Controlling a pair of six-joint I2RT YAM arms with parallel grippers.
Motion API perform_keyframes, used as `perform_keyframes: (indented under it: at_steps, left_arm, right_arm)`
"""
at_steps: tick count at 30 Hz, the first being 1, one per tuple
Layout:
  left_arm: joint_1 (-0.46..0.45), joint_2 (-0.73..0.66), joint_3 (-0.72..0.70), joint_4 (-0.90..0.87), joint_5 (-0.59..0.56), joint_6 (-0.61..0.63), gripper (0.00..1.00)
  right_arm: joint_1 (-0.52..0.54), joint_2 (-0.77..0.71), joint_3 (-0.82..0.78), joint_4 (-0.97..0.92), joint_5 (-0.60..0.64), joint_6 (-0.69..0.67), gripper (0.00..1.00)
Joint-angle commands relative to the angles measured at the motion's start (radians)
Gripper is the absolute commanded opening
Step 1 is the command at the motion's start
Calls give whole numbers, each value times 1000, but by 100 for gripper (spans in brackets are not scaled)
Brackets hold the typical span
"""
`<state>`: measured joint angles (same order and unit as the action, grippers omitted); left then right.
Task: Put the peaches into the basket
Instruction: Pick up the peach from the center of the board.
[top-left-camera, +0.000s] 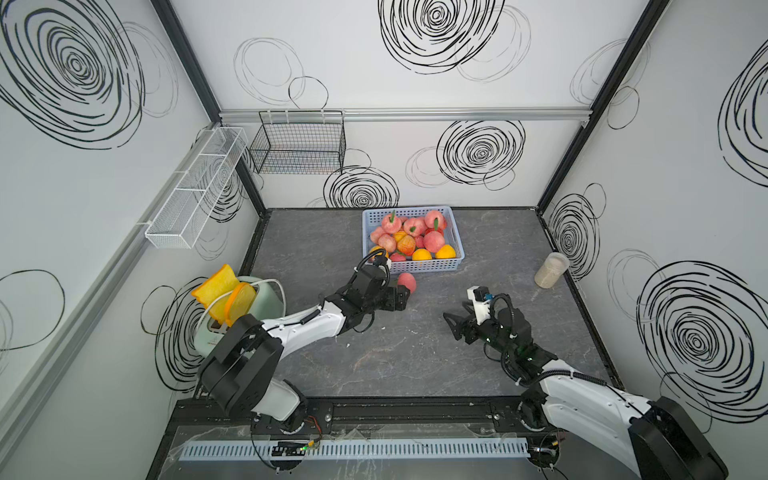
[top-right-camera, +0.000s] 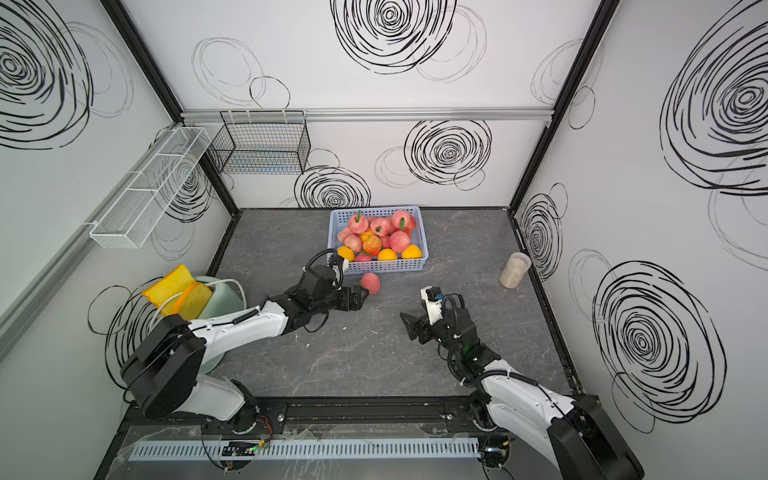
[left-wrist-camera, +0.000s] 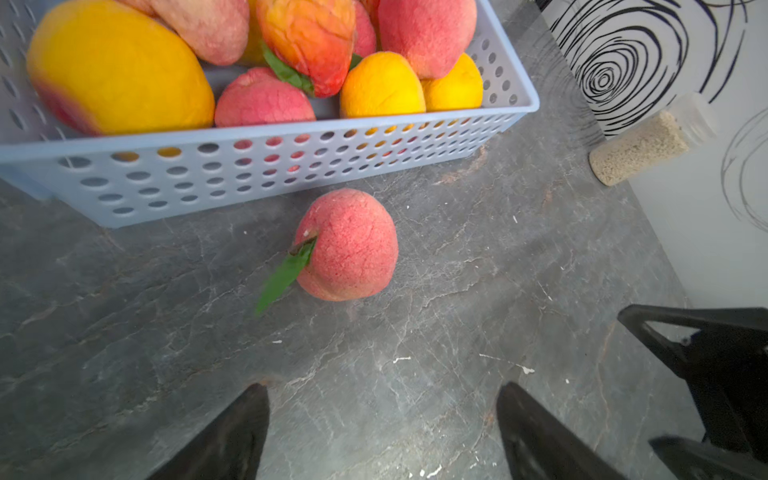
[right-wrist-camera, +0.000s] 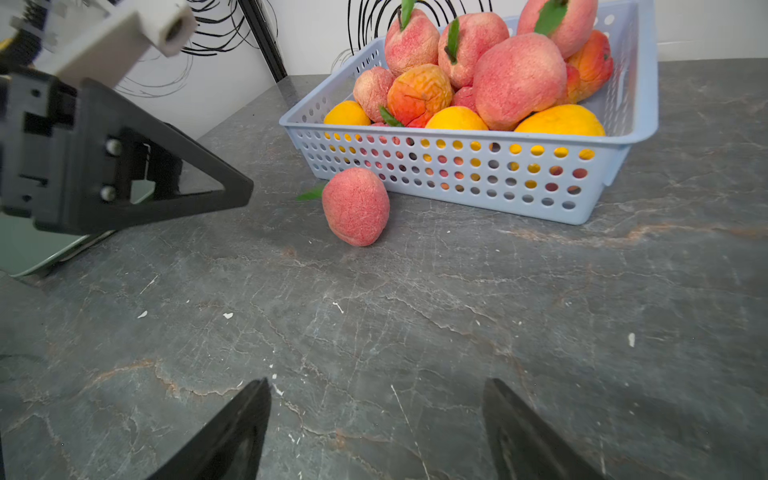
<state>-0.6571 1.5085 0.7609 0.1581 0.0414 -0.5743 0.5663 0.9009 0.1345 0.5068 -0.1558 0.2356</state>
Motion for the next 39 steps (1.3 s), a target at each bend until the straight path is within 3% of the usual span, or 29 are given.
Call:
perform_keyframes:
  at_steps: [1,7,15,22,39]
  left_arm:
    - [-24,35,7,119,-111,-140,91]
    - [-70,113,14,187,-176,-256,93]
    - [-65,221,34,300,-207,-370,94]
    - [-63,331,91,338,-228,-426,95]
    - [-38,410,134,375,-262,-467,89]
  right_arm:
    - [8,-18,24,24,10,-13,83]
    - [11,-21,23,29,13,-14,83]
    - [16,-28,23,27,17,-19,82]
    - [19,-33,23,26,20,-24,82]
    - [29,-42,22,24,24,-30,81]
